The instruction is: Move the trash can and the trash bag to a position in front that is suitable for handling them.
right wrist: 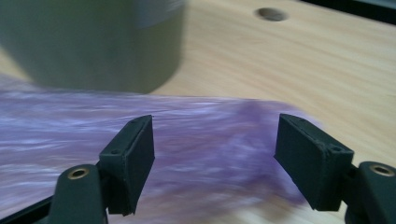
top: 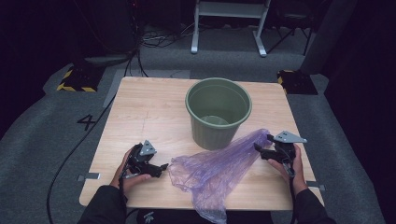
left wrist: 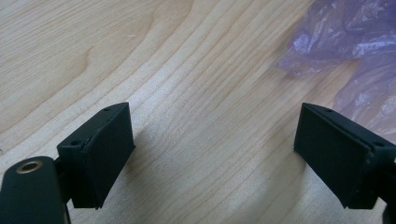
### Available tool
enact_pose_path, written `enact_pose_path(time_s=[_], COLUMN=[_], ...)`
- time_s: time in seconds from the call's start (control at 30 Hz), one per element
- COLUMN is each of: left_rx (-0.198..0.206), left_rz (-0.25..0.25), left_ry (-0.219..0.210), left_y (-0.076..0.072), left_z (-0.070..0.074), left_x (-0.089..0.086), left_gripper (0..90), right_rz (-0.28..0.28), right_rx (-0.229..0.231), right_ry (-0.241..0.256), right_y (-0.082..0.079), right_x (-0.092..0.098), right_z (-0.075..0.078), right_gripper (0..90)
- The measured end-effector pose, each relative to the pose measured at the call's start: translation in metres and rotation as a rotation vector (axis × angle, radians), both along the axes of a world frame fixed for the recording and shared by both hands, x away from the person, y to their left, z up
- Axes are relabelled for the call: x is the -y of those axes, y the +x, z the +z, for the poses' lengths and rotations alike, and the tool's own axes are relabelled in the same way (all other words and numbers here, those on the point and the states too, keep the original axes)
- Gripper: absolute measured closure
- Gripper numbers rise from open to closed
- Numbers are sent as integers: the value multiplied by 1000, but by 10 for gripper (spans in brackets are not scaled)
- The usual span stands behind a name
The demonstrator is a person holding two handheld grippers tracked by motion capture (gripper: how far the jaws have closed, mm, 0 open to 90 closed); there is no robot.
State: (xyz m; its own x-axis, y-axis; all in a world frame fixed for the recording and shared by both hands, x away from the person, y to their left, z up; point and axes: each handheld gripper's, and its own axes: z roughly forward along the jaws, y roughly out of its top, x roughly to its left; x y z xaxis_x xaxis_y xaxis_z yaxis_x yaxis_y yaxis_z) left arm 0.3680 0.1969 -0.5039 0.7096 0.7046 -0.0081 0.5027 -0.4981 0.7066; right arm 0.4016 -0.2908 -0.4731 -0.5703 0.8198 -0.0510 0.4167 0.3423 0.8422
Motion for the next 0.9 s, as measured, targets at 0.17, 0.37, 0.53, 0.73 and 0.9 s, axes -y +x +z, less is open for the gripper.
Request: enact_pose_path(time_s=[0.17, 0.37, 0.53, 0.73, 0.9], left_rx=[-1, 1, 3, -5, -4], left_rz=[1, 1, 1, 3, 1], left_ry=[-1, 0, 1, 0, 1], left_y=[0, 1, 1, 1, 2], left_z=[0, 0, 0, 0, 0], left_x=[0, 2, 3, 5, 6], left_gripper=[114, 106, 103, 94, 89], right_rz=[9, -16, -36, -35, -42], right_rx=[-73, -130, -143, -144, -133], right_ry=[-24, -58, -61, -36, -31], right_y=[8, 17, 22, 22, 22], right_x=[-13, -16, -16, -13, -12], right_z=[-15, -27, -29, -28, -27], right_gripper=[305, 293, 290, 532, 740])
